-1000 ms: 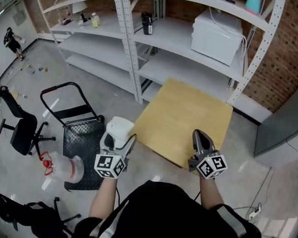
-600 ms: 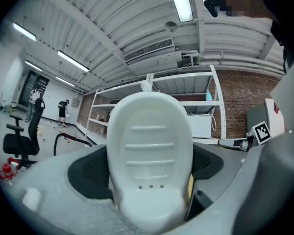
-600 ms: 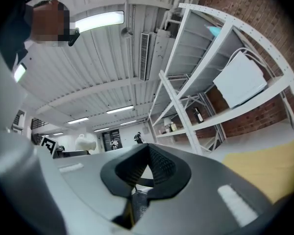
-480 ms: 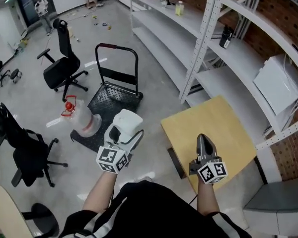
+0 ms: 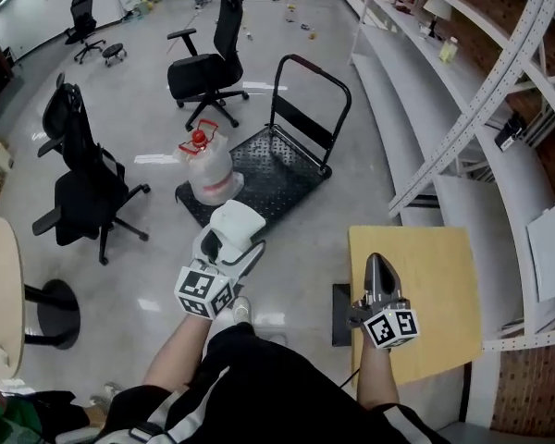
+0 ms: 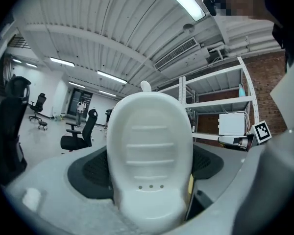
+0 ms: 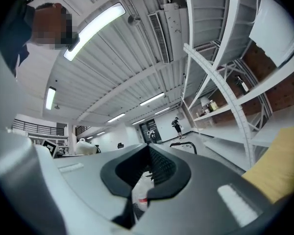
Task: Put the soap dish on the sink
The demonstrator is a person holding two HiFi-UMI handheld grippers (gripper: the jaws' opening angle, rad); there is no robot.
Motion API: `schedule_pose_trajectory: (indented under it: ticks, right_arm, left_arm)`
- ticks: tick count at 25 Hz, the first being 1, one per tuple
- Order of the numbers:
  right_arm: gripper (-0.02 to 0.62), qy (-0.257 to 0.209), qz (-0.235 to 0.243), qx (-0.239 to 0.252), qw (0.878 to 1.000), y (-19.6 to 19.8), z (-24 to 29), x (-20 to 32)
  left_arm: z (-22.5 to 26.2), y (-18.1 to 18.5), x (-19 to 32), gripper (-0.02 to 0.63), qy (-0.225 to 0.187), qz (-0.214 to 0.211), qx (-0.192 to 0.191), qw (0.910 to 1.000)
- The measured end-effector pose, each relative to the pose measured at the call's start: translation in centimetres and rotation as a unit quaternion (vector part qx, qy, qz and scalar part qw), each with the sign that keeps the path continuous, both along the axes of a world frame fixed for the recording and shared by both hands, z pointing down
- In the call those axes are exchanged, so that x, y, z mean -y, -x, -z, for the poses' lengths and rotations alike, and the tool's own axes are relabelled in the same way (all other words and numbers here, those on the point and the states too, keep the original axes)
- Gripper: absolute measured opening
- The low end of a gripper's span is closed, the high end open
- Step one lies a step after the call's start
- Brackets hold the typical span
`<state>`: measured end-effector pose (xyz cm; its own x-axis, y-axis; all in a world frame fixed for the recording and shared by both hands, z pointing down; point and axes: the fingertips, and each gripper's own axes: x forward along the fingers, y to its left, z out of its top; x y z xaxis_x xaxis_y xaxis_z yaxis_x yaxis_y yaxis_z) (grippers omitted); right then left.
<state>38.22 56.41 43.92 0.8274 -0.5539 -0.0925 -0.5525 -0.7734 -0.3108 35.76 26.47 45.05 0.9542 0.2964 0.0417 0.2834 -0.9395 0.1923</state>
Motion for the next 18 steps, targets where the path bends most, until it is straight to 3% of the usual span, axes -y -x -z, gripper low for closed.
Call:
schedule_pose_trajectory:
  ticks: [8, 18]
  right_arm:
    - [0.003, -0.003, 0.07, 0.0, 0.998, -1.7, -1.5, 7.3]
    - [0.003, 0.011, 0.079, -0.014, 0.997, -1.1, -0.2, 13.4]
  left_arm:
    - [-0.7, 3.2, 6.1, 0.468, -0.01, 0.066, -0.009, 0.9978]
    - [0.1, 3.7, 12.1, 0.468, -0.001, 0.077, -0.032, 0.9965]
